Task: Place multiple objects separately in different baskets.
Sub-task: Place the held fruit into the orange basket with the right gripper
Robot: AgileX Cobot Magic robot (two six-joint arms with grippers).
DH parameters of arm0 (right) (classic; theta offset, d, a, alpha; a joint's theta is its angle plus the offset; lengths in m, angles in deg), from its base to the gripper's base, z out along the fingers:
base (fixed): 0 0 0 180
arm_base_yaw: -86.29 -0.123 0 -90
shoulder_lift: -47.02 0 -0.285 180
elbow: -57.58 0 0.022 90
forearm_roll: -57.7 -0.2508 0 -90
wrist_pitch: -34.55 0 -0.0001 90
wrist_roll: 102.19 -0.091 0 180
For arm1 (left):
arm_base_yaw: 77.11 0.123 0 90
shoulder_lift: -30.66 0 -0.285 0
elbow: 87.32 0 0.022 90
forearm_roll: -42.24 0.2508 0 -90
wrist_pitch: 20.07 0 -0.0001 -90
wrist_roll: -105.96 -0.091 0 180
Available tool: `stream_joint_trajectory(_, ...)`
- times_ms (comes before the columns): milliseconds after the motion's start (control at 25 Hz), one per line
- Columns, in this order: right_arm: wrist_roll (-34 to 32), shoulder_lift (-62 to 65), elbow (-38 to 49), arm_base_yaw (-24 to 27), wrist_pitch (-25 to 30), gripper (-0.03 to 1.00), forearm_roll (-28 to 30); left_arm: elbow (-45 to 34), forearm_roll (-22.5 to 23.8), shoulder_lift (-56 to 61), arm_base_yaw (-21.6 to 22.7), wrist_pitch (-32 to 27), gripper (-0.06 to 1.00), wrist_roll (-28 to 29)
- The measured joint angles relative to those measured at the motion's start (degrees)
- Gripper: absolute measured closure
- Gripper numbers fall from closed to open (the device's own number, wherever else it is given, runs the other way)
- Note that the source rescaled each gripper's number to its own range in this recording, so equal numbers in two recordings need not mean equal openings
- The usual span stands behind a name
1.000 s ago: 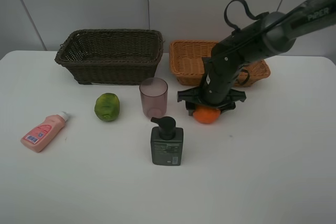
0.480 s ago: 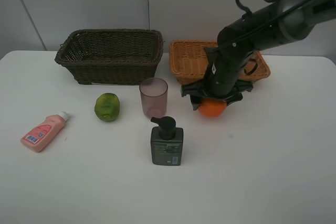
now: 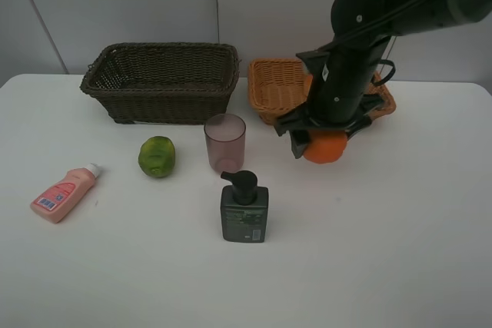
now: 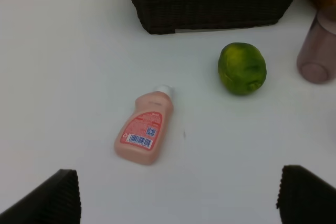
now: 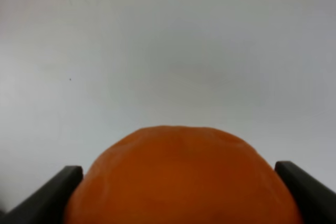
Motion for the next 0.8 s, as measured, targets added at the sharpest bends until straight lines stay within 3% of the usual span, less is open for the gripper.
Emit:
stream_joint_trajectory(280,3.5,-0.9,-9.8,1.3,4.8,0.34,0.2,0.0,0.0,0.0,0.0,0.0,-0.03,0.0)
stream_joint_trajectory(800,4.3,-10.8,-23.7,4.1,4.7,0.34,2.8,0.0,0.0,0.0,0.0,0.0,-0.03,0.0)
